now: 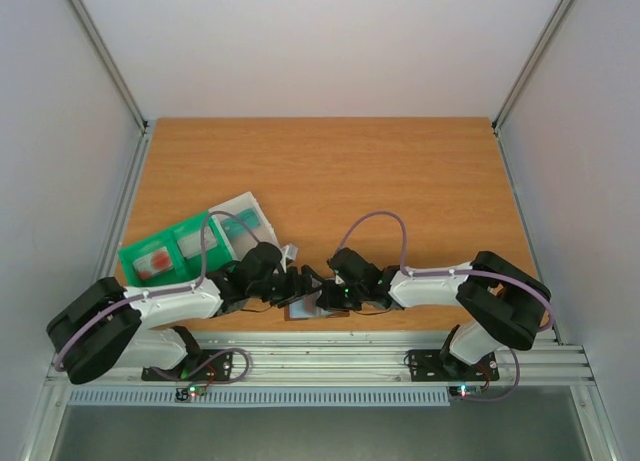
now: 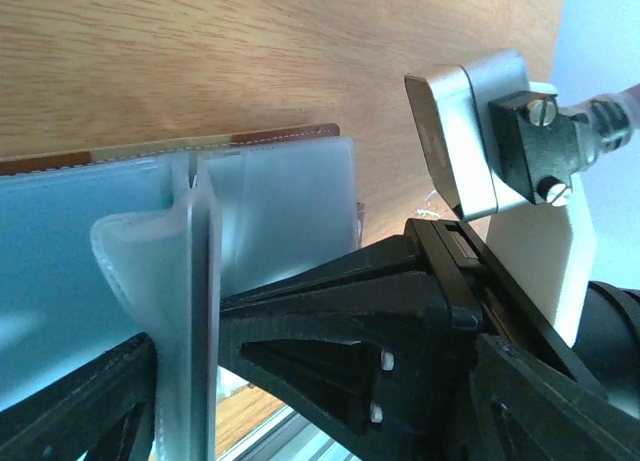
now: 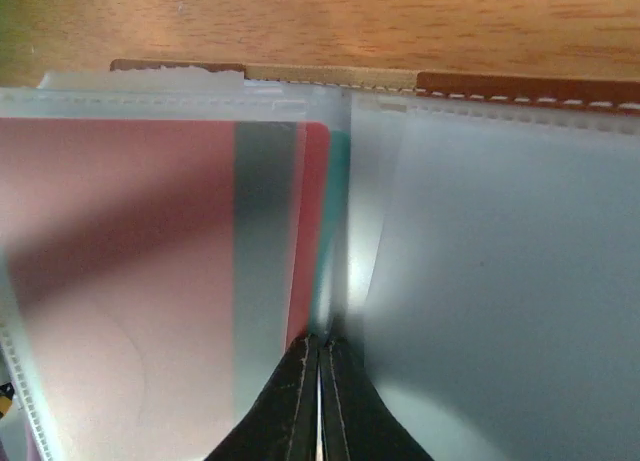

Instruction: Take the credit cards out of the card holder

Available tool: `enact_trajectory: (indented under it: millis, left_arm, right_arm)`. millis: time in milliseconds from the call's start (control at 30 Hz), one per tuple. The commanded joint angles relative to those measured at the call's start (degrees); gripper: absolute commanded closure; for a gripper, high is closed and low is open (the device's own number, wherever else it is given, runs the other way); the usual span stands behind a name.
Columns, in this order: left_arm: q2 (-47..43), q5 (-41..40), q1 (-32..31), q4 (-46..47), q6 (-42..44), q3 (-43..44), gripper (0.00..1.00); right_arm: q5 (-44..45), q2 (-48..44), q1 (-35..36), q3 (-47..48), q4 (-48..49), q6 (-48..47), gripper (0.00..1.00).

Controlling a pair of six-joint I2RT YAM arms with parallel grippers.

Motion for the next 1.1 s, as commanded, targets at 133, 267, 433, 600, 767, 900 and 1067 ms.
enact_trajectory:
  millis: [133, 267, 433, 600, 767, 900, 1067]
  left_arm:
    - [2.0, -0.1, -2.8, 1.3, -0.2, 3.4, 0.17]
    - [1.7, -0.8, -3.0, 0.7, -0.3, 3.5, 0.17]
    - [1.4, -0.5, -3.1, 1.1, -0.3, 3.6, 0.3]
    - [0.5, -1.9, -3.3, -0.1, -0.4, 3.4, 0.46]
    - [-2.9, -5.9, -3.3, -6.6, 0.9, 2.9, 0.46]
    - [-6.8, -9.6, -3.3, -13.1, 2.0, 3.4, 0.51]
    - [-10.9, -13.5, -3.3, -18.8, 2.7, 4.1, 0.48]
  right_arm:
    - [3.4, -1.4, 0.3, -2.6, 0.5, -0.5, 0.93]
    - [3.7, -2.7, 0.3, -3.3, 0.4, -0.4, 0.9]
    - [4.5, -4.7, 0.3, -6.0, 3.5, -0.2, 0.88]
    - [5.0, -5.3, 0.3, -6.4, 4.2, -0.4, 0.91]
    - [4.9, -4.3, 0.4, -6.1, 3.4, -0.5, 0.94]
    - [4.4, -3.4, 0.3, -5.9, 3.3, -0.7, 0.95]
    - [4.1, -1.9, 0.3, -5.5, 3.5, -0.8, 0.95]
